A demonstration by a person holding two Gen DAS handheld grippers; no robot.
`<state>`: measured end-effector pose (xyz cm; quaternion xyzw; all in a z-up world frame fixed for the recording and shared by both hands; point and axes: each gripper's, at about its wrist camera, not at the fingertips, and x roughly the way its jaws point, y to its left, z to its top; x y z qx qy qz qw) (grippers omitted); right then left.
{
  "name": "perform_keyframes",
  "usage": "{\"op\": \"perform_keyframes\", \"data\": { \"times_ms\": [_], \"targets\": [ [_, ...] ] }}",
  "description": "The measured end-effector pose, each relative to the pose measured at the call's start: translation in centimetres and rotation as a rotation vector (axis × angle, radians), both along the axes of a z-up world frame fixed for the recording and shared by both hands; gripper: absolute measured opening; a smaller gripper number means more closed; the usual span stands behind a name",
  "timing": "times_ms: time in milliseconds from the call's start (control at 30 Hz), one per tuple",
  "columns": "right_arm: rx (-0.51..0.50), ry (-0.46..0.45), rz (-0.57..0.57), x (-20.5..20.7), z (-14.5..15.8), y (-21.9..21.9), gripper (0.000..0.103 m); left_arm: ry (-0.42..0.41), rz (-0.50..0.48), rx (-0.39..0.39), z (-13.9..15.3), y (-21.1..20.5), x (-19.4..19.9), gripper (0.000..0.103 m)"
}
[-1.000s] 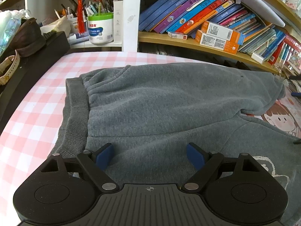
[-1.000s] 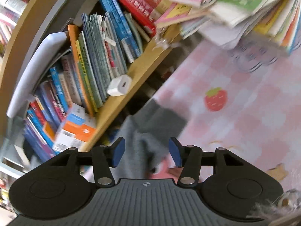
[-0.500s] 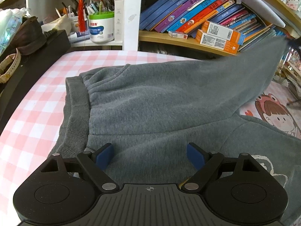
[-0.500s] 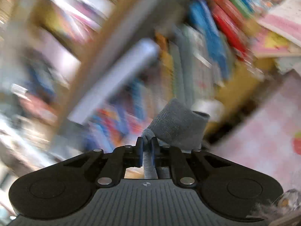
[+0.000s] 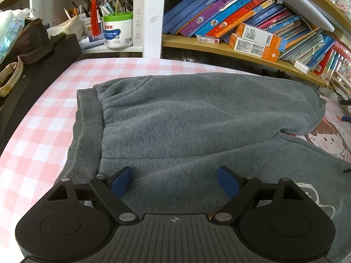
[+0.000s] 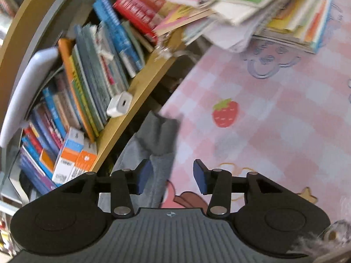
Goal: Fold clothes
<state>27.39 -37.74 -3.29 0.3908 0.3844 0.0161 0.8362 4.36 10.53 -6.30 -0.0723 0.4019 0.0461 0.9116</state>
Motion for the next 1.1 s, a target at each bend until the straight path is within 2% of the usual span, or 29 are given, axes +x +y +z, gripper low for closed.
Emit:
{"op": "perform_keyframes", "data": {
  "times_ms": [100,267,333,400,433,467,533,633,700,867,1100],
  "targets": [
    [-0.117,-0.004,0.086,1.0,0.7,2.1,0.039,-0.003,-0.002,-0.006,0.1,0.1,-0.3,0.087],
    [-0.503,-0.102,0.325,3.0,1.8,8.7,0.038,0.0,0.001,-0.003,0.1,0.1,-0.4,0.087],
    [-0.631,-0.1,0.395,3.6,1.5,10.5,0.034,-0.001,0.001,-0.003,0.2,0.2,-0.5,0.087],
    [-0.724,-0.032,0.407,4.6,0.5,10.8,0.033,-0.003,0.004,-0.005,0.3,0.2,-0.6,0.087],
    [-0.725,-0.015,0.385,4.8,0.2,10.1,0.033,-0.004,0.006,-0.006,0.4,0.3,-0.7,0.087],
    [-0.717,-0.003,0.359,5.0,-0.1,9.3,0.04,-0.006,0.007,-0.007,0.4,0.3,-0.8,0.087],
    [-0.702,0.02,0.308,5.4,-0.7,7.5,0.042,-0.009,0.01,-0.01,0.6,0.4,-1.0,0.087],
    [-0.671,-0.031,0.287,3.5,0.4,6.6,0.042,-0.025,0.022,-0.013,1.2,0.8,-1.5,0.087],
    [-0.68,-0.066,0.291,1.3,1.5,6.3,0.045,-0.034,0.039,-0.015,1.6,1.1,-2.0,0.087],
    [-0.6,-0.082,0.342,-6.2,3.7,5.8,0.051,-0.058,0.085,-0.036,2.2,1.9,-3.7,0.087],
    [-0.629,-0.029,0.384,-16.6,3.0,4.2,0.055,-0.076,0.147,-0.078,2.7,2.9,-6.5,0.087]
  ]
}}
